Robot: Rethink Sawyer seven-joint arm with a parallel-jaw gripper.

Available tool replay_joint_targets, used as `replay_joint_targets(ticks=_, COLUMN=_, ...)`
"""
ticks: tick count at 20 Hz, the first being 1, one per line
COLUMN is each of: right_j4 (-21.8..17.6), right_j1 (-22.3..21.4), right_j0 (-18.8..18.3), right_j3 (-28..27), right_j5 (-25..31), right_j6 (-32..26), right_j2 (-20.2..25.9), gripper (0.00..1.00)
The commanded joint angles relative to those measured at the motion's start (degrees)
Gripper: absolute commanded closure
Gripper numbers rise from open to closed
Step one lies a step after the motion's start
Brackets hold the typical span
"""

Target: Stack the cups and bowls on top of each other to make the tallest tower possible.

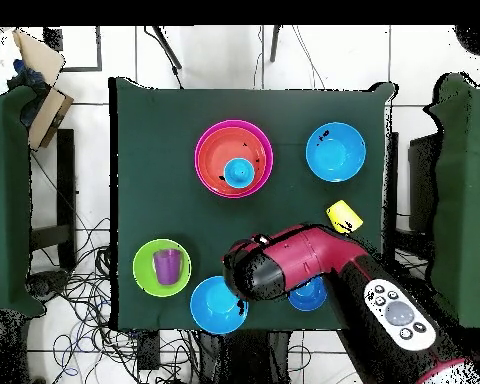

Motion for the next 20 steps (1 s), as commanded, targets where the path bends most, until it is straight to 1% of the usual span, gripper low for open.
replay_joint_targets(ticks=1, right_j4=-0.5, right_j1=1.0, right_j0=-0.9, right_j3=0.3, right_j5=3.0, right_j6=-5.4, right_j2=1.1, gripper=0.00)
replay_joint_targets(ticks=4, right_j4=-0.8, right_j1=2.0, right_j0=-1.4, right_j3=-0.8, right_j5=3.2, right_j6=-6.1, right_j2=1.3, gripper=0.00)
replay_joint_targets(ticks=8, right_j4=0.7, right_j1=2.2, right_j0=-2.9, right_j3=-1.4, right_j5=4.5, right_j6=-7.2, right_j2=2.3, gripper=0.00)
replay_joint_targets(ticks=12, right_j4=0.9, right_j1=3.4, right_j0=-5.1, right_j3=-2.2, right_j5=5.1, right_j6=-9.0, right_j2=2.7, gripper=0.00)
replay_joint_targets(ticks=15, right_j4=0.4, right_j1=4.2, right_j0=-7.5, right_j3=-2.2, right_j5=5.3, right_j6=-10.2, right_j2=2.5, gripper=0.00)
replay_joint_targets(ticks=17, right_j4=0.5, right_j1=4.1, right_j0=-8.7, right_j3=-1.9, right_j5=5.5, right_j6=-10.4, right_j2=2.5, gripper=0.00)
replay_joint_targets(ticks=20, right_j4=-0.2, right_j1=3.6, right_j0=-9.6, right_j3=-0.9, right_j5=4.6, right_j6=-8.9, right_j2=1.8, gripper=0.00)
